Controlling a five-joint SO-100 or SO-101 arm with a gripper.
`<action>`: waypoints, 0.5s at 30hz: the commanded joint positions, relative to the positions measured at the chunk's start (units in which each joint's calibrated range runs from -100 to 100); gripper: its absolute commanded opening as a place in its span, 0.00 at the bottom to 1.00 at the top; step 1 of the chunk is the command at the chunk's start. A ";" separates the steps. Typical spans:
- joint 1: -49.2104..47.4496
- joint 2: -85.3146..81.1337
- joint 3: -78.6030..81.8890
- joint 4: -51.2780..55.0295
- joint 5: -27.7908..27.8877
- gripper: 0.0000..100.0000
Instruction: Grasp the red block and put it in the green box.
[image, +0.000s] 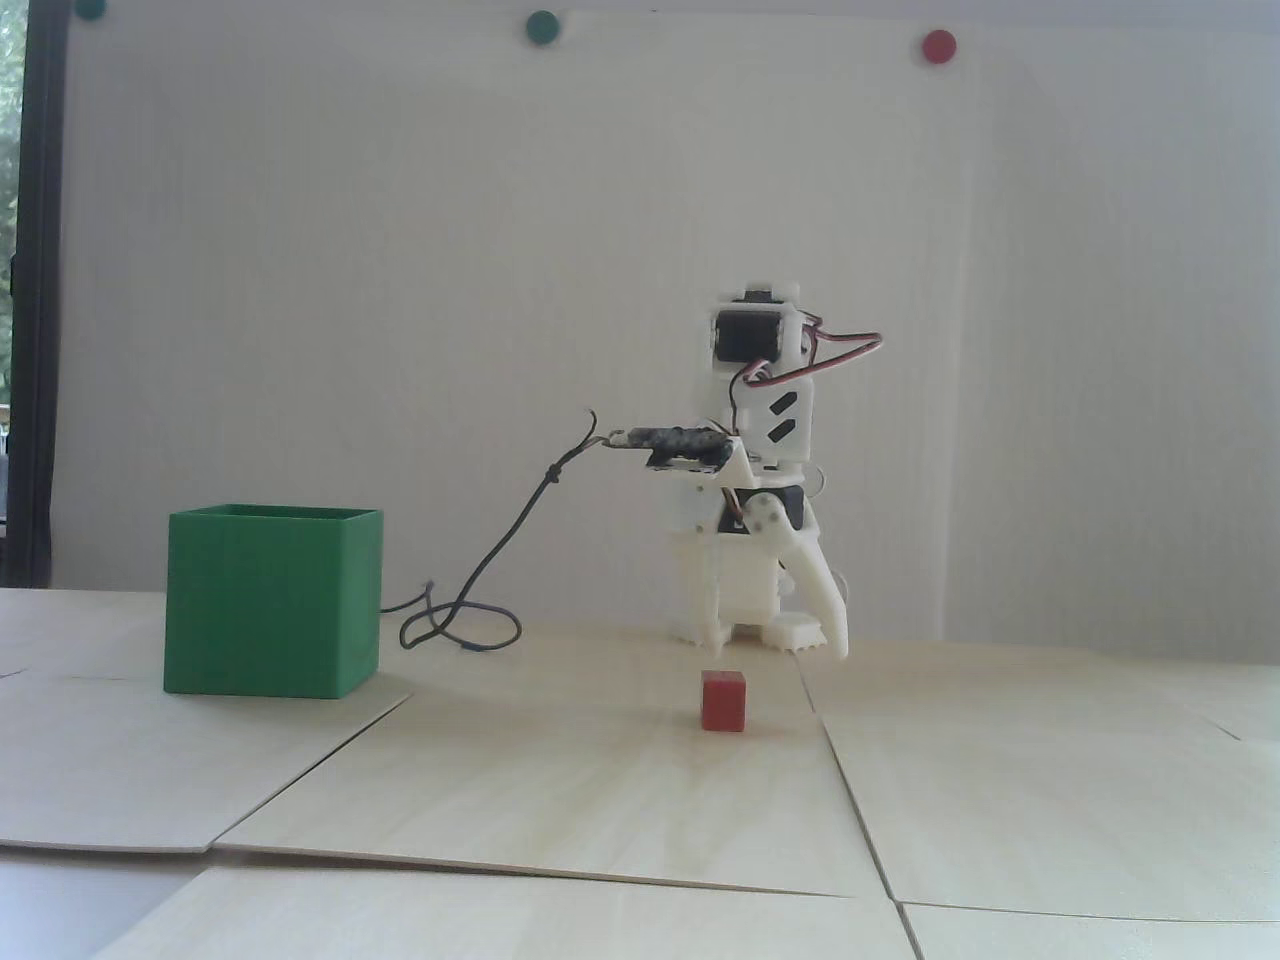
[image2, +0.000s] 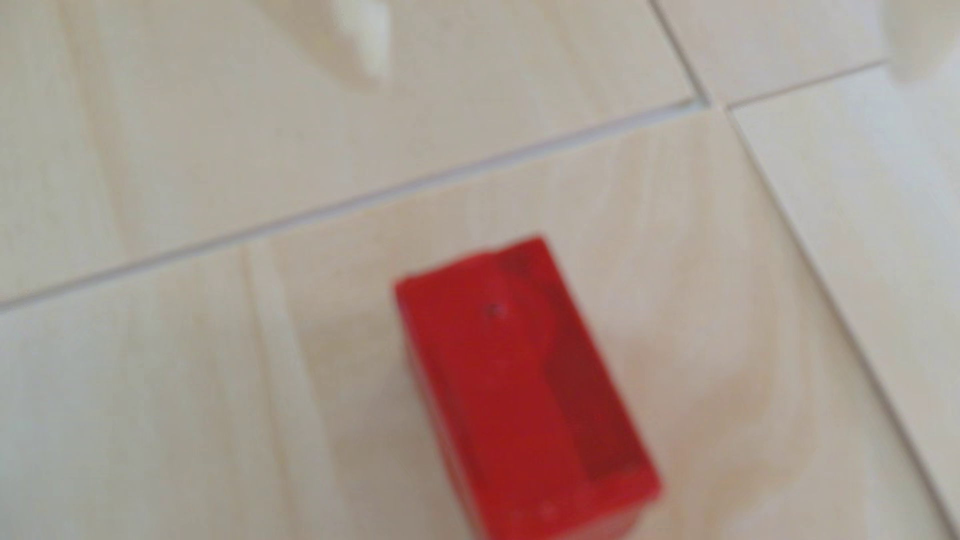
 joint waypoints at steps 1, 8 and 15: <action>-0.74 -5.95 -0.41 -0.25 -0.09 0.34; -1.46 0.28 -1.21 -0.25 -0.40 0.34; -0.90 2.89 -1.21 -7.08 -0.46 0.34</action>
